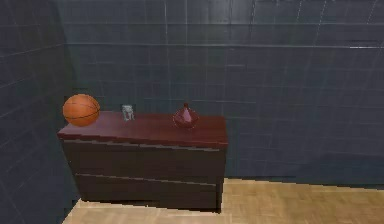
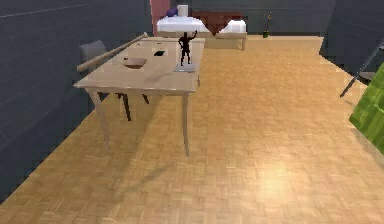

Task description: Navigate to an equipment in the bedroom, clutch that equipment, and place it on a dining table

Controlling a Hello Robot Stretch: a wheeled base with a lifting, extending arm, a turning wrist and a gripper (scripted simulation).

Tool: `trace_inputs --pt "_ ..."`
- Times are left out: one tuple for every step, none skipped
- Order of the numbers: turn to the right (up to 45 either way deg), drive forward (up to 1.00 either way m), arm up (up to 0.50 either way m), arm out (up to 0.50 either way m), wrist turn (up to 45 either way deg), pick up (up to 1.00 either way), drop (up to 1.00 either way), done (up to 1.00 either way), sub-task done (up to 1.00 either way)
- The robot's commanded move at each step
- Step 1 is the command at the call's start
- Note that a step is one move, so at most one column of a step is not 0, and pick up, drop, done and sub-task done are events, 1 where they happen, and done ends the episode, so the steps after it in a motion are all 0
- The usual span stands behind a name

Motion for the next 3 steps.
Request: trace_inputs --pt "6.0 0.0 0.0 0.0 0.0 0.0 0.0 0.0 0.0" --pt "0.0 0.45 0.0 0.0 0.0 0.0 0.0 0.0 0.0" --pt "-45.0 0.0 0.0 0.0 0.0 0.0 0.0 0.0 0.0"
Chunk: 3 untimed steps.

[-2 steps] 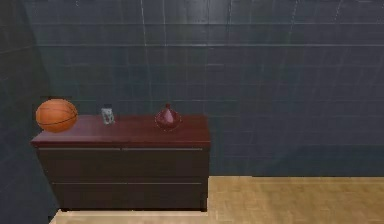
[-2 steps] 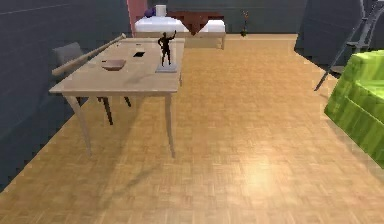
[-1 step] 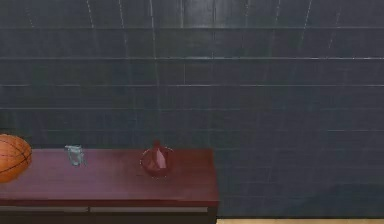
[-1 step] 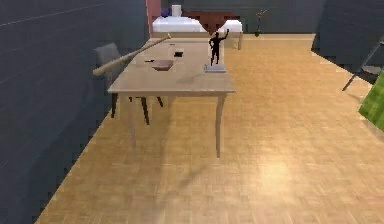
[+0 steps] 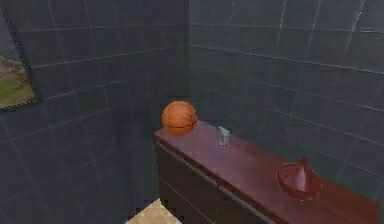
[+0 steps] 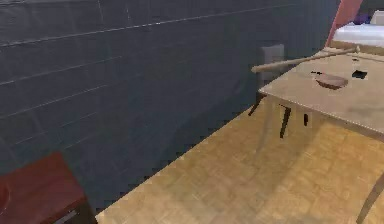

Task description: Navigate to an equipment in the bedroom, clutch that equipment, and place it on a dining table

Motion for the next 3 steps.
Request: trace_inputs --pt "-45.0 0.0 0.0 0.0 0.0 0.0 0.0 0.0 0.0" --pt "-45.0 0.0 0.0 0.0 0.0 0.0 0.0 0.0 0.0" --pt "45.0 0.0 0.0 0.0 0.0 0.0 0.0 0.0 0.0"
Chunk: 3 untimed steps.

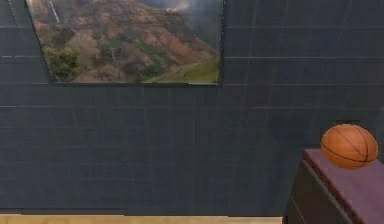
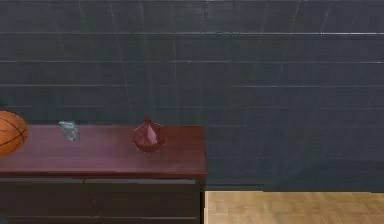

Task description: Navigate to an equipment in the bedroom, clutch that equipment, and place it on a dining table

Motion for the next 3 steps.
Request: trace_inputs --pt "12.0 0.0 0.0 0.0 0.0 0.0 0.0 0.0 0.0" --pt "0.0 0.8 0.0 0.0 0.0 0.0 0.0 0.0 0.0" --pt "30.0 0.0 0.0 0.0 0.0 0.0 0.0 0.0 0.0"
